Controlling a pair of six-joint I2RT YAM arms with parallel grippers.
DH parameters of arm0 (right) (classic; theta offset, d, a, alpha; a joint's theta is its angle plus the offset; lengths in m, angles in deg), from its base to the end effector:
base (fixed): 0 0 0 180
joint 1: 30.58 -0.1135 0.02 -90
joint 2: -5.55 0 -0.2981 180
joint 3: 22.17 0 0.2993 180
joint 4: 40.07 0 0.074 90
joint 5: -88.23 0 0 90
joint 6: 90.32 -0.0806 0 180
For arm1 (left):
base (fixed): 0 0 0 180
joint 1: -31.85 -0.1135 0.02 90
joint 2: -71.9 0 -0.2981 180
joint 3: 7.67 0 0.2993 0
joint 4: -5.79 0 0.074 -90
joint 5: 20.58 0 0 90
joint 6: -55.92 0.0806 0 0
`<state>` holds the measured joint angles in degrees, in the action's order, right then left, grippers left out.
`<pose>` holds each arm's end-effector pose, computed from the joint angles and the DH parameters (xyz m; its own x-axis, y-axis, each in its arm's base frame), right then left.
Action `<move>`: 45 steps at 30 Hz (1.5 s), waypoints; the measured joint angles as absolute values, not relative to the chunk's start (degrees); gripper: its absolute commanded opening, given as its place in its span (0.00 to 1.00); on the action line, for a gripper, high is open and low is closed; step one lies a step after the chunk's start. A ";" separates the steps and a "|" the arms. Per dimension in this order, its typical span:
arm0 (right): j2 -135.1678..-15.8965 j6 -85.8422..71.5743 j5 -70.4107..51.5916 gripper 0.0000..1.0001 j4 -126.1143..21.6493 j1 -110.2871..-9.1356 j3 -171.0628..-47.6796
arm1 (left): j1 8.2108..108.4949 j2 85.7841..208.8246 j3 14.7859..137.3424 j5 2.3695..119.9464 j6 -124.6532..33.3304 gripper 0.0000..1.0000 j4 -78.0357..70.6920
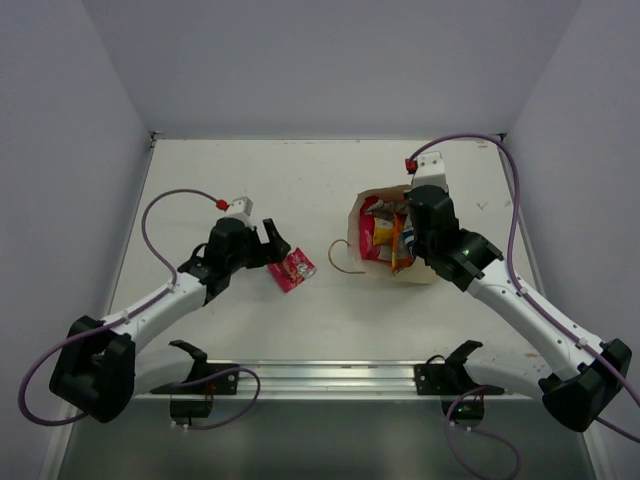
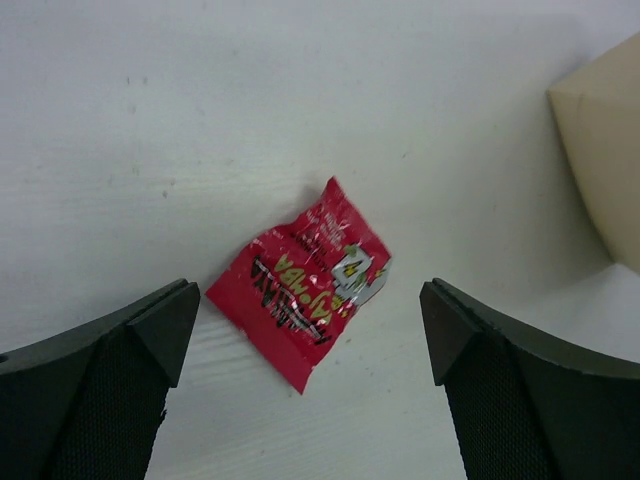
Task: Take the snacks out of the paper bag
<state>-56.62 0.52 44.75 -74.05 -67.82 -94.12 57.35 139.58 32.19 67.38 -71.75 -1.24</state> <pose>0.2693 0.1313 0.3749 -0.3279 -0.2619 -0.9077 0.1057 0.9446 -0.3108 0.2680 -0.1310 0.1613 -0.6873 -0.3488 -0.6372 0.0462 0.8544 -0.5176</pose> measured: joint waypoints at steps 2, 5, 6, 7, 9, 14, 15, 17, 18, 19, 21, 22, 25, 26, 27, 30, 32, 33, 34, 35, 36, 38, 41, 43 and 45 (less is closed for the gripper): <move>-56.62 0.54 44.71 0.00 -74.07 -67.82 -94.12 | 57.35 138.05 37.24 68.73 -71.27 1.00 -6.27; -56.62 0.54 44.49 0.00 -74.20 -67.82 -94.12 | 57.59 136.45 46.44 69.47 -70.90 0.99 -11.88; -56.62 0.54 44.36 0.00 -74.27 -67.82 -94.12 | 58.05 136.08 49.43 69.85 -70.90 0.99 -13.04; -56.62 0.54 44.21 0.00 -74.31 -67.82 -94.12 | 58.66 135.91 51.71 70.04 -70.92 0.98 -13.87; -56.62 0.54 44.03 0.00 -74.36 -67.82 -94.12 | 62.40 136.08 57.30 71.51 -70.92 0.98 -15.97; -56.62 0.52 43.70 0.00 -74.40 -67.82 -94.12 | 75.88 140.80 70.02 74.65 -71.64 0.89 -20.02; -56.62 0.54 43.70 0.00 -74.42 -67.82 -94.12 | 78.46 142.24 72.14 75.53 -72.19 0.88 -20.39; -56.62 0.54 43.68 0.00 -74.44 -67.82 -94.12 | 82.53 145.09 75.62 77.36 -73.06 0.83 -21.37; -56.62 0.52 43.66 0.00 -74.47 -67.82 -94.12 | 84.50 146.51 77.19 78.50 -73.44 0.82 -21.83; -56.65 0.52 43.66 0.00 -74.47 -67.82 -94.12 | 86.00 148.04 78.83 79.44 -73.57 0.82 -22.44; -56.67 0.52 43.62 0.00 -74.49 -67.82 -94.12 | 88.26 151.14 81.94 80.66 -73.61 0.80 -23.25; -56.69 0.46 43.62 0.00 -74.51 -67.82 -94.12 | 88.98 152.91 83.42 81.04 -73.65 0.78 -23.51; -56.71 -0.11 43.46 0.00 -74.62 -67.82 -94.12 | 89.70 158.31 87.03 82.09 -73.89 0.68 -23.56; -56.71 -0.26 43.46 0.00 -74.62 -67.82 -94.12 | 89.72 160.08 87.81 82.33 -73.96 0.68 -23.51; -56.71 -0.35 43.44 0.00 -74.64 -67.82 -94.12 | 89.74 161.50 88.25 82.48 -74.00 0.67 -23.51; -56.69 -0.46 43.18 0.00 -74.79 -67.82 -94.14 | 89.74 166.37 88.97 83.20 -74.03 0.63 -23.88; -56.69 -0.77 42.87 0.00 -74.86 -67.82 -94.14 | 89.74 169.19 89.04 83.64 -74.09 0.61 -24.30; -56.69 -0.85 42.57 0.00 -74.86 -67.82 -94.14 | 89.74 170.51 89.08 83.79 -74.11 0.61 -24.63; -56.69 -0.92 42.37 0.00 -74.88 -67.82 -94.14 | 89.74 171.66 89.17 84.01 -74.13 0.61 -24.93; -56.69 -1.03 42.20 0.00 -74.88 -67.82 -94.14 | 89.74 172.71 89.32 84.29 -74.16 0.60 -25.13; -56.65 -1.16 42.15 0.00 -74.86 -67.82 -94.14 | 89.74 173.50 89.56 84.49 -74.16 0.59 -25.26; -56.56 -1.40 42.11 0.00 -74.88 -67.88 -94.14 | 89.74 175.01 90.13 84.84 -74.16 0.58 -25.37; -56.51 -1.75 41.96 0.00 -74.90 -67.86 -94.14 | 89.74 176.71 91.62 84.97 -74.13 0.57 -25.61; -56.51 -1.97 41.72 0.00 -74.97 -67.86 -94.14 | 89.74 177.81 92.58 85.21 -74.13 0.55 -25.63; -56.51 -2.28 41.50 0.00 -75.01 -67.86 -94.14 | 89.74 178.86 93.32 85.60 -74.18 0.48 -25.65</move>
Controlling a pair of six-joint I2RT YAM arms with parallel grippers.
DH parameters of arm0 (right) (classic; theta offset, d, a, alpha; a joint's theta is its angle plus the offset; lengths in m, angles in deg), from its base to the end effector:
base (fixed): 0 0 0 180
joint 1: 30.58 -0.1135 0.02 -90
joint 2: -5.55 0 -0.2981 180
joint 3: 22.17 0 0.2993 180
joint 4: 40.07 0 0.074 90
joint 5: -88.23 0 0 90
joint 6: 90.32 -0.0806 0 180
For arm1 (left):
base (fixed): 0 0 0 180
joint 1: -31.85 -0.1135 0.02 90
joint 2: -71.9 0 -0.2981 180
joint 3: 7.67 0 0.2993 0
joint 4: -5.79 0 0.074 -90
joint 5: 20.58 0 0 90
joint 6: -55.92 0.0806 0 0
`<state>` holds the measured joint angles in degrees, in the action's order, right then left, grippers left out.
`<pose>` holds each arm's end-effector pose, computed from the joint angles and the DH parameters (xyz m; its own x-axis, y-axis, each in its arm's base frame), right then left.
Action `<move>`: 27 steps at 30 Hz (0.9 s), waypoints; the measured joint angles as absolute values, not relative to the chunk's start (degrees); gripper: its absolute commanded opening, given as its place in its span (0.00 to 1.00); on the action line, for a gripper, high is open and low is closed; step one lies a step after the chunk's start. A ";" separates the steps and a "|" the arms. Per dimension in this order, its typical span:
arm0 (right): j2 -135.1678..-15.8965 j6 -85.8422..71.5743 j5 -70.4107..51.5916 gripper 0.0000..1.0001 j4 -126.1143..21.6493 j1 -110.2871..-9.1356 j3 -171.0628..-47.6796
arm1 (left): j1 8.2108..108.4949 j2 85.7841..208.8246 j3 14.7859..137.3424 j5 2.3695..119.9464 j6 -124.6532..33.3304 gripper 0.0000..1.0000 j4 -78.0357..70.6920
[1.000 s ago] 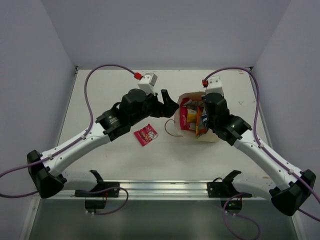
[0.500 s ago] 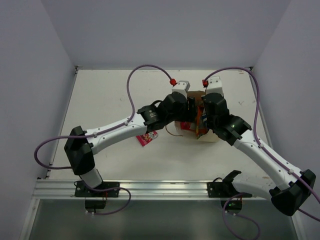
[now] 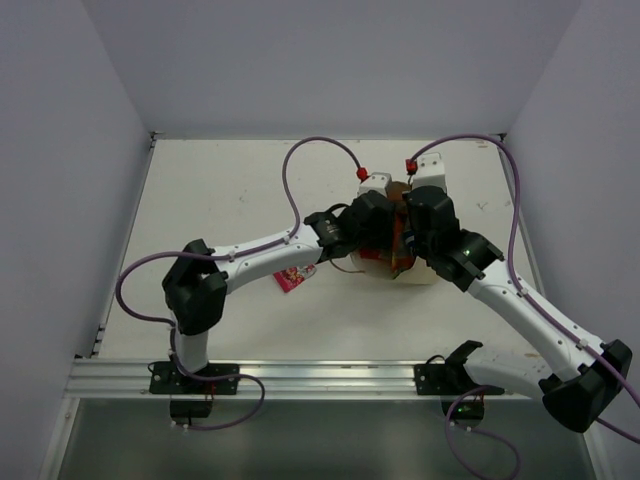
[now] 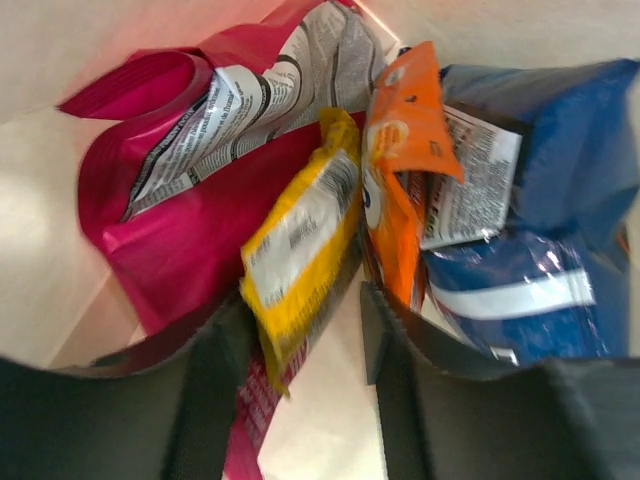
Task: Take the snacks out of the paper bag
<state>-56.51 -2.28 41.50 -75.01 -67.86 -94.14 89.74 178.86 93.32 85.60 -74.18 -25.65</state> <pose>0.2685 0.1350 0.3722 -0.3346 -0.2234 -0.9155 0.0646 0.9638 -0.2588 0.2980 -0.4327 0.2755 -0.6952 -0.0560 -0.7166 0.3243 0.8653 -0.3821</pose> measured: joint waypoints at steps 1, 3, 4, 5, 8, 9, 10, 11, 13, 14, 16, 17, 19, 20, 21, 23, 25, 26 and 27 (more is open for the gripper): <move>-56.49 -2.36 41.17 0.00 -75.03 -67.86 -94.14 | 89.72 179.45 93.61 85.82 -74.20 0.36 -25.63; -56.27 -2.54 40.73 0.00 -75.23 -67.86 -94.14 | 89.61 180.28 93.78 86.17 -74.48 0.22 -25.76; -56.14 -2.60 40.67 0.00 -75.34 -67.86 -94.14 | 89.57 180.52 93.78 86.28 -74.55 0.11 -26.11; -56.01 -2.71 40.64 0.00 -75.43 -67.86 -94.14 | 89.54 180.58 93.78 86.37 -74.79 0.07 -26.48; -55.64 -2.80 40.54 0.00 -75.71 -67.88 -94.12 | 89.50 180.36 93.80 86.68 -74.86 0.00 -26.70; -55.57 -2.82 40.49 0.00 -75.73 -67.86 -94.12 | 89.50 180.06 93.80 86.81 -74.66 0.00 -26.90; -55.53 -2.82 40.49 0.00 -75.82 -67.86 -94.12 | 89.46 179.60 93.80 86.94 -74.31 0.00 -27.42; -55.51 -2.84 40.49 0.00 -75.87 -67.86 -94.12 | 89.44 179.03 93.80 87.05 -73.94 0.00 -27.99; -55.51 -2.89 40.51 0.00 -76.06 -67.86 -94.12 | 89.15 176.36 93.58 87.22 -73.26 0.00 -29.35; -55.49 -2.89 40.51 0.00 -76.06 -67.86 -94.10 | 88.80 174.27 93.02 87.24 -72.80 0.00 -29.76; -55.33 -2.89 40.54 0.00 -76.04 -67.88 -93.92 | 87.40 168.54 91.14 87.13 -72.28 0.00 -30.31; -55.14 -2.89 40.54 0.00 -76.00 -67.86 -93.70 | 86.16 165.04 89.91 86.74 -72.01 0.00 -30.55; -54.74 -2.89 40.51 0.00 -76.00 -67.91 -93.31 | 82.24 157.24 87.29 86.13 -71.86 0.00 -30.46; -54.66 -2.89 40.60 0.00 -76.08 -67.97 -93.20 | 79.88 153.33 85.76 85.87 -71.75 0.00 -30.48; -54.61 -2.89 40.69 0.00 -76.08 -67.97 -93.16 | 77.57 149.52 84.25 85.91 -71.71 0.00 -30.24; -54.39 -2.89 40.69 0.00 -76.13 -67.97 -93.16 | 72.98 142.97 81.72 87.13 -70.92 0.00 -30.16; -54.24 -2.95 40.69 0.00 -76.26 -67.97 -93.16 | 69.63 137.76 78.48 87.27 -70.33 0.00 -29.52; -54.18 -2.95 40.67 0.00 -76.37 -67.97 -93.16 | 67.93 136.23 76.91 86.46 -70.18 0.00 -29.11; -54.09 -2.95 40.67 0.00 -76.48 -67.97 -93.16 | 66.57 135.01 75.40 85.60 -69.94 0.00 -28.91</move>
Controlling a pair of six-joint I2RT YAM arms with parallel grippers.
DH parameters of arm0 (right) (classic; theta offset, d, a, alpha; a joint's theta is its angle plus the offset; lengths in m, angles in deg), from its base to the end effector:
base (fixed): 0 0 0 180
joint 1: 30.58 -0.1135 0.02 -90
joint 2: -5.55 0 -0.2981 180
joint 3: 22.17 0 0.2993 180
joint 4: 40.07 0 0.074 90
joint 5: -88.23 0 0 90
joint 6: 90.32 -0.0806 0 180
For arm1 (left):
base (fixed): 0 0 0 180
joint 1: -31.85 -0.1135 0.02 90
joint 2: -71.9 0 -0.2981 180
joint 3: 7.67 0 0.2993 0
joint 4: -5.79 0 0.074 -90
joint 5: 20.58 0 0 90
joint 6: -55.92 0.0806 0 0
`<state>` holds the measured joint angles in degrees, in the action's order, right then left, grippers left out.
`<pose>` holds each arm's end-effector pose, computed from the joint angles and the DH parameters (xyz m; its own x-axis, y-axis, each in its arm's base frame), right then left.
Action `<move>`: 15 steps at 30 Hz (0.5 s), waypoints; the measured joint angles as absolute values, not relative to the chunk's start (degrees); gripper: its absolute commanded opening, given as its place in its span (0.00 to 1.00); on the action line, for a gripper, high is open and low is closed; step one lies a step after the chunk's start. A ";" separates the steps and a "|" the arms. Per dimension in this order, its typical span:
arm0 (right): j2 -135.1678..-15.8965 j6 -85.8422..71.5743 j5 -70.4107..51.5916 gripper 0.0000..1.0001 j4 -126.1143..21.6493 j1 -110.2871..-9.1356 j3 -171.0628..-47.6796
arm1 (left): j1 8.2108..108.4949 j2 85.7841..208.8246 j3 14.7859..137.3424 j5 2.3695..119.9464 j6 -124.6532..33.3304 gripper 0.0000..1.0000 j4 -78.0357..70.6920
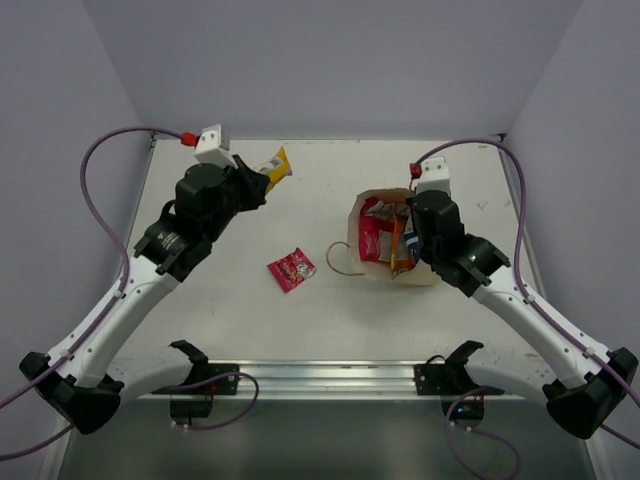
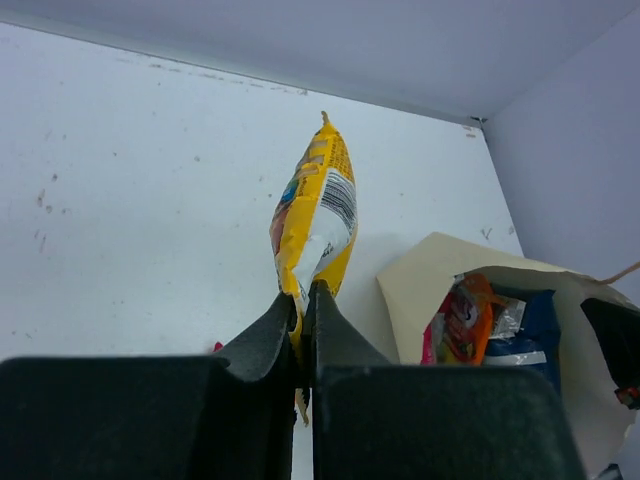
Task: Take the snacks out of the paper bag
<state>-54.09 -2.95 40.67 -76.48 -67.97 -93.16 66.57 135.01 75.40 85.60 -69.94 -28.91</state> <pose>0.2584 0.1291 0.3731 -0.3345 -0.2130 -0.9180 0.0530 0.9683 -0.2440 0.2700 -0.1598 0.4430 -0.3602 -0.4349 -0.8253 0.1413 0.8490 -0.5091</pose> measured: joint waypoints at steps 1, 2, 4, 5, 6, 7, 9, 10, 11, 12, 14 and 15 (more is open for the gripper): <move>-54.04 -2.97 40.64 0.00 -76.56 -67.97 -93.16 | 65.35 134.57 74.29 84.58 -69.83 0.00 -28.47; -53.91 -3.00 40.62 0.00 -76.70 -67.99 -93.16 | 63.29 134.70 72.32 82.89 -69.72 0.00 -26.94; -53.61 -3.04 40.58 0.00 -77.05 -67.97 -93.16 | 60.85 136.19 69.21 80.31 -69.37 0.00 -24.58; -53.39 -3.11 40.58 0.00 -77.26 -67.97 -93.16 | 59.73 137.96 67.62 78.81 -69.28 0.00 -22.99; -53.17 -3.15 40.56 0.00 -77.53 -67.97 -93.16 | 58.97 140.23 66.18 77.47 -69.09 0.00 -21.52; -53.02 -3.17 40.54 0.00 -77.70 -67.97 -93.16 | 58.40 142.70 65.06 75.94 -68.91 0.00 -20.17; -52.84 -3.19 40.51 0.00 -77.96 -67.97 -93.16 | 57.83 148.30 63.58 72.51 -68.87 0.00 -17.22; -52.82 -3.19 40.49 0.00 -78.01 -67.97 -93.16 | 57.68 151.14 63.14 70.65 -68.89 0.00 -15.29; -52.82 -3.19 40.47 0.00 -78.05 -67.97 -93.16 | 57.61 153.89 62.83 68.95 -68.89 0.00 -13.26; -52.82 -3.17 40.45 0.00 -78.05 -67.97 -93.16 | 57.59 155.95 62.57 67.66 -68.89 0.00 -11.58; -52.80 -3.19 40.32 0.00 -78.07 -67.97 -93.16 | 57.57 160.17 62.00 64.51 -68.93 0.00 -6.84; -52.80 -3.19 40.23 0.00 -78.09 -67.97 -93.16 | 57.57 162.05 61.76 63.18 -68.98 0.00 -4.58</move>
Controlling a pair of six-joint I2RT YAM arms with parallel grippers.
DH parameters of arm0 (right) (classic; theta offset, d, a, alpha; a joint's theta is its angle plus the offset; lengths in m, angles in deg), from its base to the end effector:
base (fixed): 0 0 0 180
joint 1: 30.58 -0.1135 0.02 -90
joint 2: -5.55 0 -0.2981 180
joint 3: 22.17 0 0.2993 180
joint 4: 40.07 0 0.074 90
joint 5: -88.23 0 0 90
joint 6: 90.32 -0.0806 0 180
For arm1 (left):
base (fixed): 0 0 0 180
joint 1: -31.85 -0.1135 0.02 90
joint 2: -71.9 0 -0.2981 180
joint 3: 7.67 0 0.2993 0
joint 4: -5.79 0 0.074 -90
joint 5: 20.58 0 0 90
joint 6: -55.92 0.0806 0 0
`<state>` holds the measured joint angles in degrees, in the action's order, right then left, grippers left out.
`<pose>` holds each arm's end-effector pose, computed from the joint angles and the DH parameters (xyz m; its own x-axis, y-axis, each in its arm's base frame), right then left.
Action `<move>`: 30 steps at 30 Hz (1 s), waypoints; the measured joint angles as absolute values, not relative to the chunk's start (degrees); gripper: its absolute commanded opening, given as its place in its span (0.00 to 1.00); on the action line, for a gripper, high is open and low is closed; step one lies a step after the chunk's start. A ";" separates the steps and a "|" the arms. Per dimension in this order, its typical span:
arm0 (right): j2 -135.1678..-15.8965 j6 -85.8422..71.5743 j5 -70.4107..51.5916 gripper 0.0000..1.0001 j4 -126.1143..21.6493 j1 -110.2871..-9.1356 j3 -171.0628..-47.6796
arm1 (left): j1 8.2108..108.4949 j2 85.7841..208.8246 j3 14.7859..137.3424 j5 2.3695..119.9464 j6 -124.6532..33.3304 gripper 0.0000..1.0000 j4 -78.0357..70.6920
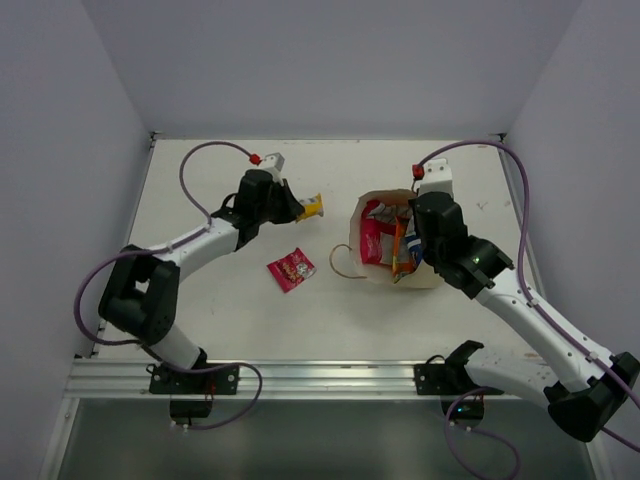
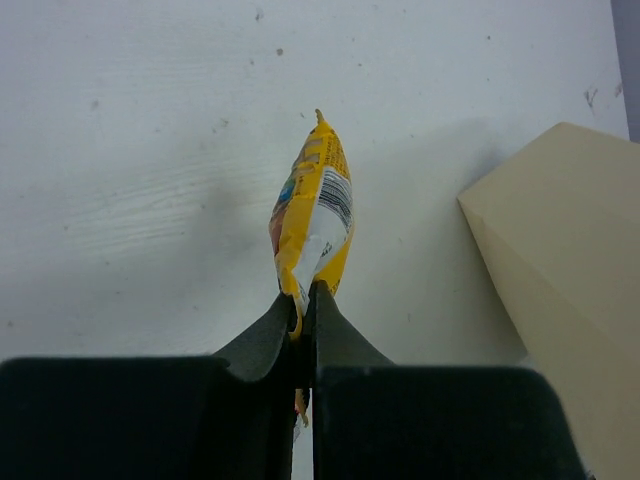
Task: Take the snacks out of the paper bag
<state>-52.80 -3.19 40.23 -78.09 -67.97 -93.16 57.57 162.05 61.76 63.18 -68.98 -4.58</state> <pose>0.2525 0.1251 0.3754 -0.3387 -0.2120 -0.9167 0.0461 0.9694 -0.2412 0.3860 -0.1957 0.2261 -0.6764 -0.3055 -0.6702 0.1564 0.8296 -0.5360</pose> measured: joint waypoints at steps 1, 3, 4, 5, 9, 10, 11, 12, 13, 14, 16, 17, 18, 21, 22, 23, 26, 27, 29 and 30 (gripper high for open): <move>-52.80 -3.19 40.19 0.00 -78.12 -67.97 -93.16 | 57.57 163.73 61.61 61.98 -69.00 0.01 -2.31; -52.78 -3.19 40.03 0.00 -78.16 -67.97 -93.16 | 57.57 167.21 61.50 60.21 -69.11 0.17 1.60; -52.78 -3.19 39.97 0.00 -78.16 -67.97 -93.16 | 57.55 169.09 61.50 59.42 -69.33 0.22 3.44; -52.78 -3.17 39.77 0.00 -78.18 -67.97 -93.16 | 57.52 170.68 61.50 58.96 -69.35 0.28 4.64; -52.78 -3.17 39.36 0.00 -78.23 -67.97 -93.16 | 57.46 178.53 61.52 58.02 -68.91 0.69 6.02; -52.78 -3.17 39.29 0.00 -78.25 -67.97 -93.16 | 57.46 179.55 61.46 58.04 -68.45 0.78 5.30; -52.78 -3.17 39.25 0.00 -78.25 -67.97 -93.16 | 57.44 179.80 61.17 57.71 -68.89 0.86 5.80; -52.78 -3.17 39.22 0.00 -78.25 -67.97 -93.16 | 57.42 179.03 61.30 57.69 -68.74 0.95 5.64; -52.78 -3.17 39.20 0.00 -78.25 -67.97 -93.16 | 57.48 177.81 61.28 58.13 -68.56 0.96 4.90; -52.78 -3.17 39.22 0.00 -78.25 -67.97 -93.16 | 57.48 176.28 61.28 58.70 -68.63 0.98 3.87; -52.78 -3.15 39.20 0.00 -78.25 -67.97 -93.16 | 57.48 172.01 61.30 59.77 -68.50 0.98 1.16; -52.78 -3.15 39.20 0.00 -78.25 -67.97 -93.16 | 57.55 169.39 61.59 60.34 -68.43 0.98 -0.69; -52.78 -3.15 39.20 0.00 -78.25 -67.97 -93.16 | 57.85 166.72 62.05 61.04 -68.39 0.98 -2.25; -52.78 -3.13 39.20 0.00 -78.25 -67.97 -93.16 | 59.84 158.53 66.50 63.53 -68.28 0.96 -7.49; -52.78 -3.13 39.20 0.00 -78.25 -67.97 -93.16 | 61.28 156.32 68.65 64.49 -68.19 0.96 -8.54; -52.78 -3.13 39.20 0.00 -78.25 -67.97 -93.16 | 63.21 154.53 71.03 65.39 -68.01 0.94 -9.50; -52.78 -3.11 39.20 0.00 -78.25 -67.97 -93.16 | 70.81 151.53 77.21 67.64 -67.93 0.88 -10.51; -52.78 -3.08 39.20 0.00 -78.25 -67.97 -93.16 | 73.79 151.21 79.07 68.10 -67.93 0.87 -10.62; -52.78 -3.04 39.20 0.00 -78.25 -67.97 -93.16 | 78.94 151.49 81.94 69.26 -67.93 0.80 -11.14; -52.78 -3.00 39.18 0.00 -78.25 -67.97 -93.16 | 81.24 151.97 83.05 70.06 -67.97 0.77 -11.40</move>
